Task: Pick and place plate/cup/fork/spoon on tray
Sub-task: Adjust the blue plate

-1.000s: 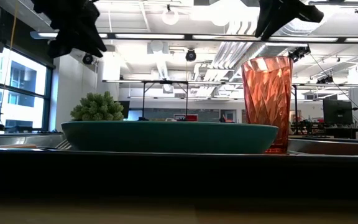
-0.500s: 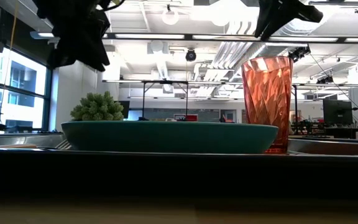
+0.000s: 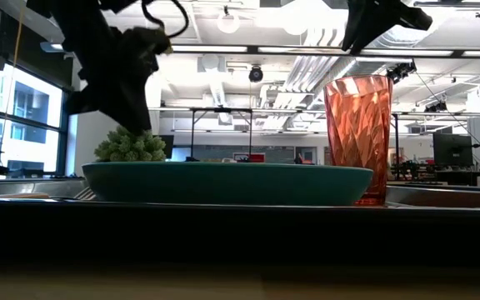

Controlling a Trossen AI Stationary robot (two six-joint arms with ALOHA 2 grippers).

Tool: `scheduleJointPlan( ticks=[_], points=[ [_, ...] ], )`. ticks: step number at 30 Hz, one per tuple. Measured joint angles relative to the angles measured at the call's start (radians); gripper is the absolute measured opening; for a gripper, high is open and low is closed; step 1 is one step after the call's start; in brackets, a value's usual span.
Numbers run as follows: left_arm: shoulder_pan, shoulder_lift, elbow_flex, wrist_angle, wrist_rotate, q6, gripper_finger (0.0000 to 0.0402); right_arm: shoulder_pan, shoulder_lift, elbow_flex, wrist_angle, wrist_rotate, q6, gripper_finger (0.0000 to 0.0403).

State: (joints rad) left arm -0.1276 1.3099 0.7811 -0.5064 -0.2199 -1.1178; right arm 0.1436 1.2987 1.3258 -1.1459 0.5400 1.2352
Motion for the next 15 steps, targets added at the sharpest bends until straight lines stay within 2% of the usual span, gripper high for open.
scheduleJointPlan(
  ticks=[15],
  points=[
    [0.0, 0.137, 0.0, 0.014, 0.006, -0.033, 0.0064, 0.0, 0.0, 0.0, -0.001, 0.004, -0.013, 0.0062]
  ],
)
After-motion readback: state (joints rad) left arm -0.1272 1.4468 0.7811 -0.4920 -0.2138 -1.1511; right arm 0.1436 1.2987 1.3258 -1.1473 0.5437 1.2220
